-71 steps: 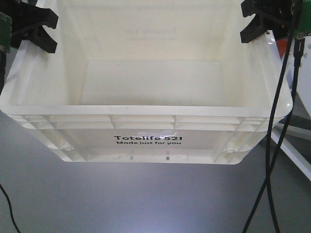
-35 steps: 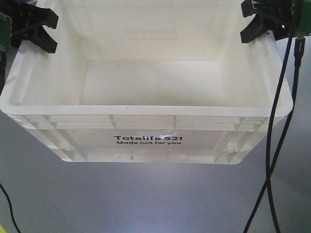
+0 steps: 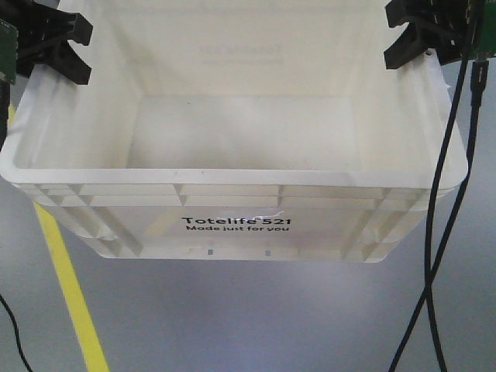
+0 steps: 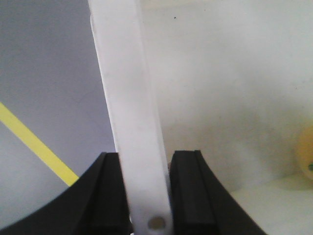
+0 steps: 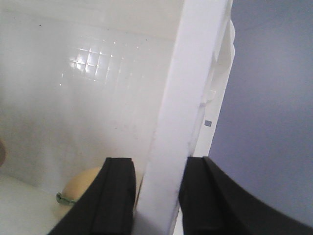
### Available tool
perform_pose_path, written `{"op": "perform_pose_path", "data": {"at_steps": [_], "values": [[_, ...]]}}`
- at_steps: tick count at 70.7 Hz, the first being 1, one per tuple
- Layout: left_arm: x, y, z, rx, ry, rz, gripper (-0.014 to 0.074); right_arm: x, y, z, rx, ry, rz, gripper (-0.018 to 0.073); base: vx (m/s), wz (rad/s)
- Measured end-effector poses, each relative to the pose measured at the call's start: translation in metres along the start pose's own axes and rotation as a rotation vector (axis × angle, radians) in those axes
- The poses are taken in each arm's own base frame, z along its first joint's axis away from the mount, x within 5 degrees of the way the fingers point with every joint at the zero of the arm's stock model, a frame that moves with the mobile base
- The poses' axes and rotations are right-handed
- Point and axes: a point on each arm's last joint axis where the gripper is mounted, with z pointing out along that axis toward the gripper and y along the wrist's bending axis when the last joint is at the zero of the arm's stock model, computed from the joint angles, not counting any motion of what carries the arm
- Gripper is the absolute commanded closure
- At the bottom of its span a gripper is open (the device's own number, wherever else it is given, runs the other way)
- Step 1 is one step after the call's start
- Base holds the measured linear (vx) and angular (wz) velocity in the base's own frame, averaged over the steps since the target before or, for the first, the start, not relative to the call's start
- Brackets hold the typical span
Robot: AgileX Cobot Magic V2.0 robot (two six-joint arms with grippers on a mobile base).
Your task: Place moving items into box and shelve
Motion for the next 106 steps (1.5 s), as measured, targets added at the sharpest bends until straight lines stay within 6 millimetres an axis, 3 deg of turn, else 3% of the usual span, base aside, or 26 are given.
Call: {"op": "perform_pose_path", "data": {"at_steps": [48, 106], "values": [[0.0006, 0.0000, -0.0004, -0.001, 0.005, 0.000, 0.0613, 0.0001, 0.0001, 0.0000, -0.001, 0.001, 0.000, 0.0571, 0.25, 0.67], [0.0006, 0.0000, -0.0004, -0.001, 0.005, 0.000, 0.0613, 0.0001, 0.0001, 0.0000, -0.001, 0.001, 0.000, 0.0571, 0.39, 0.31]]}}
